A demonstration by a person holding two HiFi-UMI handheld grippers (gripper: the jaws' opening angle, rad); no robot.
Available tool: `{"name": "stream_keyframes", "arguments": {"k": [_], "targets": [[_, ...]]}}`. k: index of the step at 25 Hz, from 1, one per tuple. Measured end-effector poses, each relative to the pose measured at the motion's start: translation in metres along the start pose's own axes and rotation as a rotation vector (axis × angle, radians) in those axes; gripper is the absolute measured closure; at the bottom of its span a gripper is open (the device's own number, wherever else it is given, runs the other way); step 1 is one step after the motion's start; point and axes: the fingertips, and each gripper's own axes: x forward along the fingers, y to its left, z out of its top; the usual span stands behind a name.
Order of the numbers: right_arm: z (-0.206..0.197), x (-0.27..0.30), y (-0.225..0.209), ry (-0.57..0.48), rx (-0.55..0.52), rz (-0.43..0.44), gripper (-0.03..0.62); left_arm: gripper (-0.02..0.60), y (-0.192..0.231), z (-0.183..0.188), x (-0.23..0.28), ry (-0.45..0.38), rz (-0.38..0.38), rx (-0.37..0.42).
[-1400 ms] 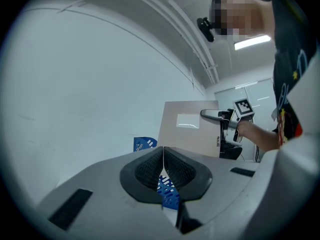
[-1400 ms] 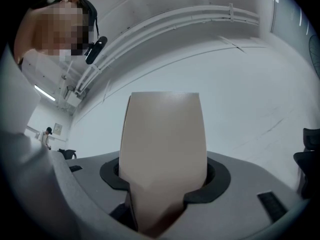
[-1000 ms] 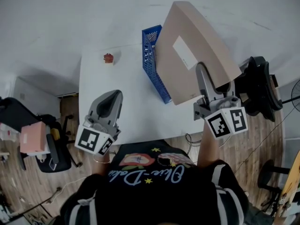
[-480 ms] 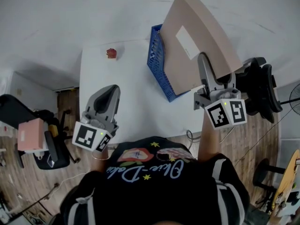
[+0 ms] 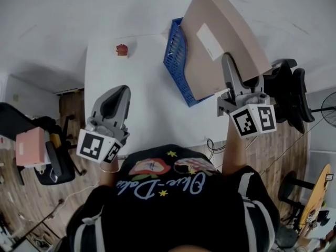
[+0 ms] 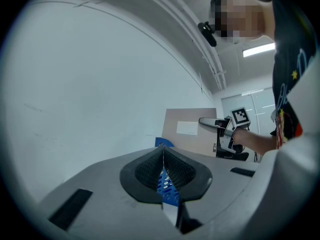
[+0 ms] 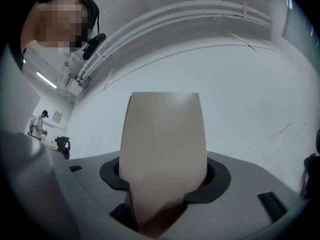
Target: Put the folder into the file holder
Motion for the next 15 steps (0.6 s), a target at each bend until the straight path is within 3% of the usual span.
{"name": "stream_keyframes", "arguments": {"k": [15], "targets": [[-0.0027,0.0002,-0.0034,0.008,-0.014,0.02,0.336,0.577,-0.0024,-0.0018,0.0023,0.001,-0.009,-0.004]]}}
